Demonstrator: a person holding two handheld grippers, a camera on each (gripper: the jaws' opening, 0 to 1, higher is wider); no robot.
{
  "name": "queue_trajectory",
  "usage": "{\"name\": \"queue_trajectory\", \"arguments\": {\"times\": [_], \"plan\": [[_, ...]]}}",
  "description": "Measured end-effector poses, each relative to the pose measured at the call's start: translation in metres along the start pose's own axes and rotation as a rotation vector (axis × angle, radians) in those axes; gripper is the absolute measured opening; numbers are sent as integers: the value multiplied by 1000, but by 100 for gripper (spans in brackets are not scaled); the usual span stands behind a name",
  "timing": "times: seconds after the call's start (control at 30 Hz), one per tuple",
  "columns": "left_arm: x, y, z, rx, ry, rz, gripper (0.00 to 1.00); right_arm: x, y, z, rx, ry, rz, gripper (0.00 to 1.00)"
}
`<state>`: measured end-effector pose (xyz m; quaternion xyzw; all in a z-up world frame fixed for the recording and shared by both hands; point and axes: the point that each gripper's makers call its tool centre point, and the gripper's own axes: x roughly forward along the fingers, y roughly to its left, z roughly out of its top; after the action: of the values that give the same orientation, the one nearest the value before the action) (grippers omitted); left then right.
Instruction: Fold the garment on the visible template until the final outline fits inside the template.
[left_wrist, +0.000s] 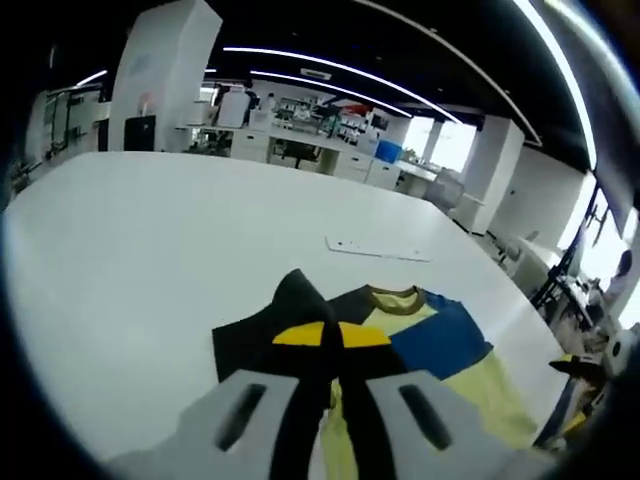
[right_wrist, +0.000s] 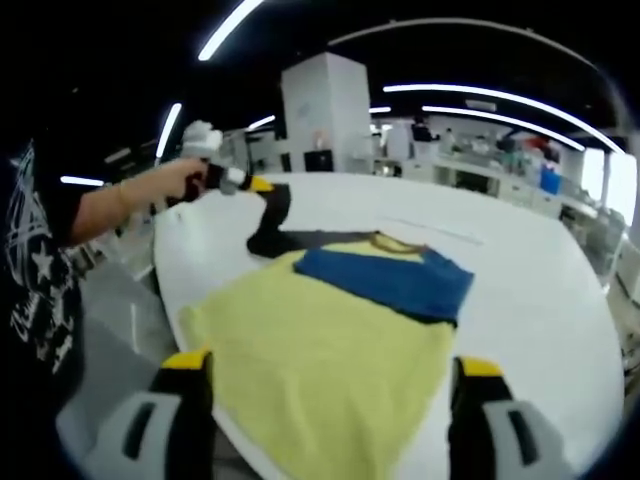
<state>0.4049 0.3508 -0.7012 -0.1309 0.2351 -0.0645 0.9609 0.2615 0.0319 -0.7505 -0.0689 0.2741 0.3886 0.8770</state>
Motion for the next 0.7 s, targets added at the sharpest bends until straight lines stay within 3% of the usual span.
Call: {"name": "queue_trajectory", "arguments": {"times": [0.7], "plan": [[34, -69, 12, -18, -1, -153, 0, -3, -3, -5, 2, 17, -7, 99]]}}
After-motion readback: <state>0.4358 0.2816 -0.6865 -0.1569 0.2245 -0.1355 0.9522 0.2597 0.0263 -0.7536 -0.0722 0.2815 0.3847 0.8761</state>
